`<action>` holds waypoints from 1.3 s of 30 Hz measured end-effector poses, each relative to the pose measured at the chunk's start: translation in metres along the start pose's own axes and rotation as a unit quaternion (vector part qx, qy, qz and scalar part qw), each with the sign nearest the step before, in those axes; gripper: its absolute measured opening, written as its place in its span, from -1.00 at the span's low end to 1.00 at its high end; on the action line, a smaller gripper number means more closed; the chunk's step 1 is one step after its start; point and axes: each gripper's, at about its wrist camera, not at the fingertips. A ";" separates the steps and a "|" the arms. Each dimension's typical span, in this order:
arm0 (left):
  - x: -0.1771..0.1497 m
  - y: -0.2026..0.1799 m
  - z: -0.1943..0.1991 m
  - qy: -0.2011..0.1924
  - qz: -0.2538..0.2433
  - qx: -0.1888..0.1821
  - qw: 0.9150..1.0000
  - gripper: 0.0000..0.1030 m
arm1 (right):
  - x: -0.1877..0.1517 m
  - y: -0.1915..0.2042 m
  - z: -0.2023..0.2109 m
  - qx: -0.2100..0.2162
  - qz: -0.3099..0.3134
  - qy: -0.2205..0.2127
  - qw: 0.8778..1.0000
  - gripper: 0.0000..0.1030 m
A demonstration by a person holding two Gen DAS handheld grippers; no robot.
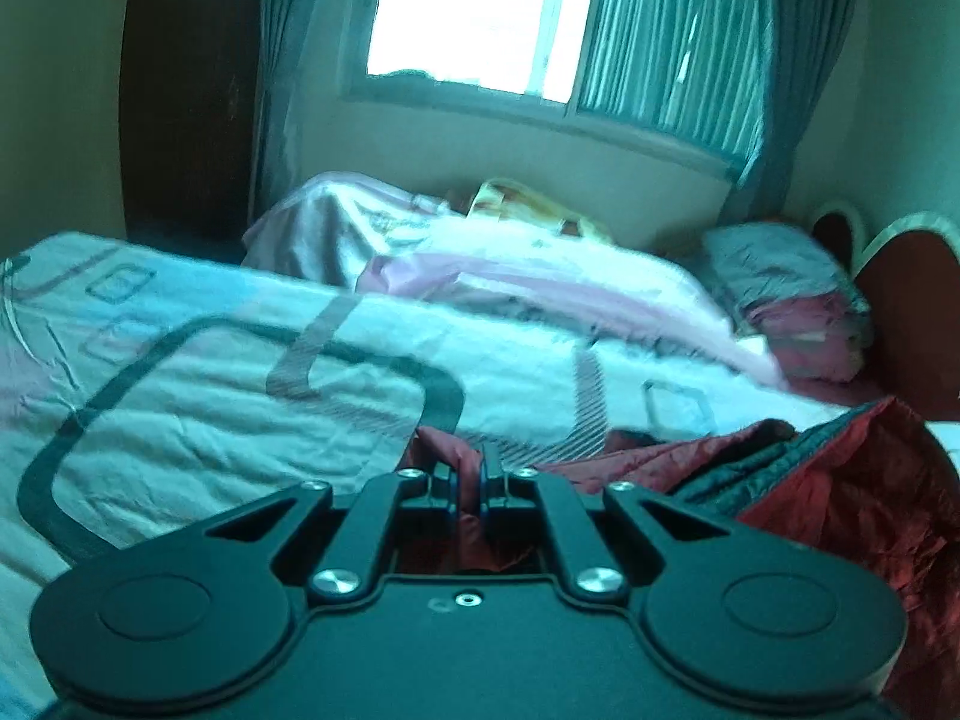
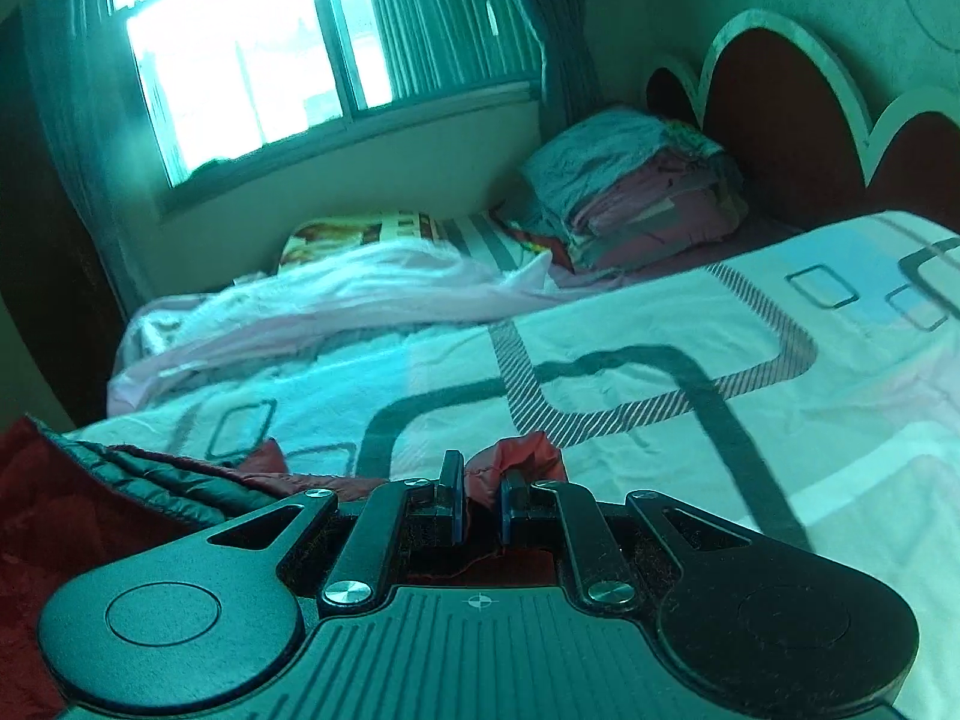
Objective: Fold large clothes
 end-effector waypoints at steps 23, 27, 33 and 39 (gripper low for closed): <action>0.007 0.012 0.010 -0.038 -0.002 0.034 0.999 0.77 | 0.007 0.019 0.006 -0.028 0.071 -0.051 0.996 0.89; -0.006 -0.005 0.028 -0.040 -0.039 -0.001 0.998 0.73 | 0.005 0.035 0.019 -0.006 0.076 -0.034 0.997 0.54; -0.028 -0.051 0.024 -0.041 -0.087 -0.015 0.995 0.67 | -0.015 0.069 0.008 0.011 0.100 -0.014 0.995 0.53; -0.033 -0.064 -0.014 -0.030 -0.079 0.026 0.996 0.62 | -0.023 0.075 -0.037 -0.013 0.107 -0.003 0.994 0.52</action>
Point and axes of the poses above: each gripper's, at about its wrist camera, not at the fingertips, and z roughly against the way its jaws point, y to its left, x to its top, and after that the axes turned 11 degrees about x, right-handed
